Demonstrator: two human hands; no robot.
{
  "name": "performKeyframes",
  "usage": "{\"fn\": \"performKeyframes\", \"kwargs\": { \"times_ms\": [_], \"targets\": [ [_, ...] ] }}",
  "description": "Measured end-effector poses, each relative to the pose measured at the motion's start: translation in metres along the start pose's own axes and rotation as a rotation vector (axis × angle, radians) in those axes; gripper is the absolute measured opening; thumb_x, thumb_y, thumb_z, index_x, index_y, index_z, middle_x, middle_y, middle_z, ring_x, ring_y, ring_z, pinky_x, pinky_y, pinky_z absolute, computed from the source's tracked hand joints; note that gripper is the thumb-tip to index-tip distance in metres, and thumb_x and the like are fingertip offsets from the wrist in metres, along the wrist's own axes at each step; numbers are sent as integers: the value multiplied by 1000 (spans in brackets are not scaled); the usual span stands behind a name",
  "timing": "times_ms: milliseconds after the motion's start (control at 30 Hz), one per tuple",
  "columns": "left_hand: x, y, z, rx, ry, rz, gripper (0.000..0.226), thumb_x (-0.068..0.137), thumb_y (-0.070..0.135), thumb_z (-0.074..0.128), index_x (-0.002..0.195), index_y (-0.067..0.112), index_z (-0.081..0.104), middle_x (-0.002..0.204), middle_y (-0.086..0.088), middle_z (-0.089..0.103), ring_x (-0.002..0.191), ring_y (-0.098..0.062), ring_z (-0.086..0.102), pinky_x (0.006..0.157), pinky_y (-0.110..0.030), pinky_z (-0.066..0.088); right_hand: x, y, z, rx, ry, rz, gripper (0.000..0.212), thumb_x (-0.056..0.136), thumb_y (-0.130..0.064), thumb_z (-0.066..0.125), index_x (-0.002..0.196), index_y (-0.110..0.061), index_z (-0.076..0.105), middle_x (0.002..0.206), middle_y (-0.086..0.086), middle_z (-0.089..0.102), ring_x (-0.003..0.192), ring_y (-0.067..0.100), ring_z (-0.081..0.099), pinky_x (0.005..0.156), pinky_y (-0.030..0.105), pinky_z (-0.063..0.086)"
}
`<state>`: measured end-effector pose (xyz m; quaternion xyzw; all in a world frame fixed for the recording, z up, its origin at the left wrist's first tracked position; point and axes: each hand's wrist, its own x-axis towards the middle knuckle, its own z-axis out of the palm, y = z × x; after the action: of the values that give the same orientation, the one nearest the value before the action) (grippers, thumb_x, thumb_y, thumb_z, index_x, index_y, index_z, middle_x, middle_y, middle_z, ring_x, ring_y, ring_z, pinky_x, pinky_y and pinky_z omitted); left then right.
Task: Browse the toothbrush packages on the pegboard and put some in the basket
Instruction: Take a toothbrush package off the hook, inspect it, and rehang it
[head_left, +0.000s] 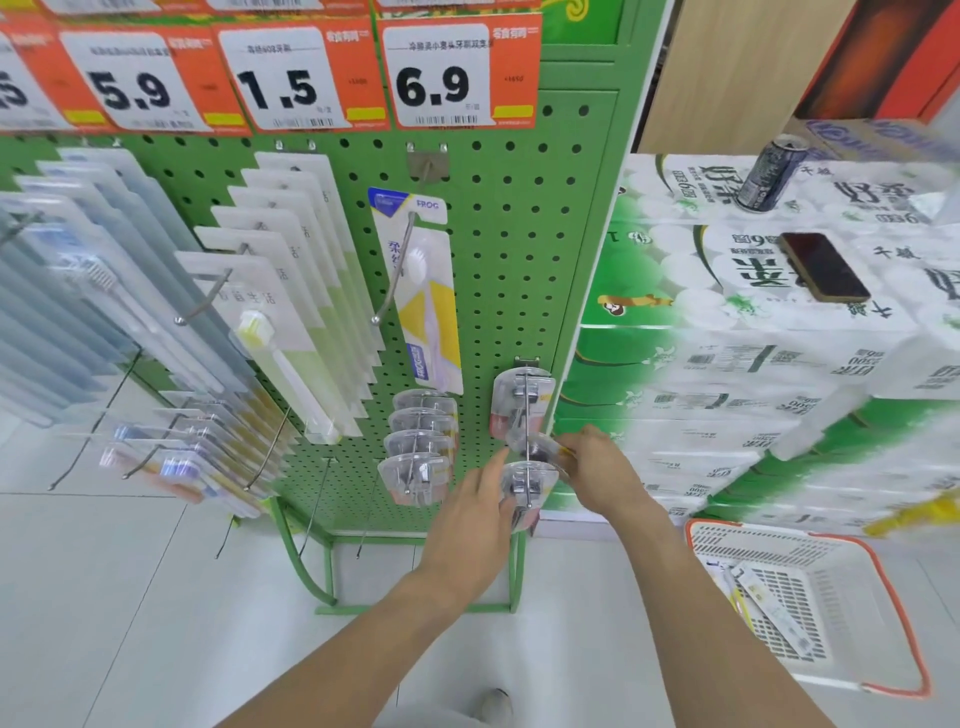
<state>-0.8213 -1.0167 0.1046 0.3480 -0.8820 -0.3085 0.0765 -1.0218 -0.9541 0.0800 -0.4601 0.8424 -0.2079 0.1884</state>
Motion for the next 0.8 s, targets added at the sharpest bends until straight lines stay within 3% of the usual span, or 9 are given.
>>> {"fn": "performKeyframes", "kwargs": {
  "times_ms": [167, 267, 367, 467, 567, 667, 733, 800],
  "targets": [
    [7, 5, -1, -60, 33, -51, 51, 106, 29, 44, 153, 19, 27, 143, -8, 50, 122, -25, 54, 100, -41, 48, -43, 27, -2, 156, 138, 272, 24, 100, -23, 57, 92, -2, 65, 86, 16, 60, 76, 35, 54, 60, 37, 37],
    [11, 10, -2, -86, 36, -82, 55, 106, 29, 43, 156, 18, 22, 148, -10, 44, 122, -27, 56, 101, -44, 48, -82, 31, 4, 371, 199, 377, 15, 99, -18, 58, 91, -8, 64, 83, 13, 66, 79, 35, 58, 62, 33, 39],
    [6, 16, -6, -89, 62, -87, 59, 106, 32, 42, 157, 18, 18, 153, -7, 34, 121, -25, 57, 98, -41, 46, -112, 23, 2, 518, 255, 359, 22, 99, -16, 60, 81, -27, 64, 71, -7, 68, 74, 19, 63, 59, 27, 44],
    [-8, 14, -10, -128, 152, -109, 52, 102, 26, 50, 150, 16, 33, 144, -6, 40, 107, -20, 60, 90, -38, 51, -134, 3, -11, 683, 300, 308, 26, 98, -6, 59, 76, -19, 63, 61, -19, 63, 61, -3, 54, 56, 8, 40],
    [-32, 15, -15, -273, 305, -130, 32, 97, 12, 57, 128, 20, 54, 115, 4, 54, 91, -1, 57, 80, -23, 51, -150, -9, -20, 837, 340, 257, 22, 98, -5, 61, 77, 0, 59, 60, -9, 55, 60, 1, 47, 61, 17, 40],
    [-57, 22, -26, -456, 326, -151, 26, 95, 5, 61, 102, 30, 62, 99, 12, 61, 88, 0, 57, 72, -10, 46, -160, -26, -29, 1027, 339, 234, 5, 95, -8, 66, 92, -6, 69, 73, -2, 72, 70, 9, 61, 67, 16, 48],
    [-67, 31, -38, -589, 242, -178, 23, 96, 14, 64, 101, 37, 62, 102, 13, 66, 92, -2, 63, 77, -12, 49, -164, -37, -31, 1129, 300, 179, 13, 90, -13, 69, 101, -8, 69, 85, 15, 76, 76, 18, 67, 72, 20, 53],
    [-70, 45, -52, -702, 130, -176, 21, 95, 35, 61, 116, 40, 61, 113, 20, 67, 103, 1, 65, 86, -16, 51, -168, -48, -33, 1140, 228, 104, 19, 90, -16, 74, 106, -8, 68, 86, 22, 75, 76, 22, 67, 72, 23, 53]
  ]
}}
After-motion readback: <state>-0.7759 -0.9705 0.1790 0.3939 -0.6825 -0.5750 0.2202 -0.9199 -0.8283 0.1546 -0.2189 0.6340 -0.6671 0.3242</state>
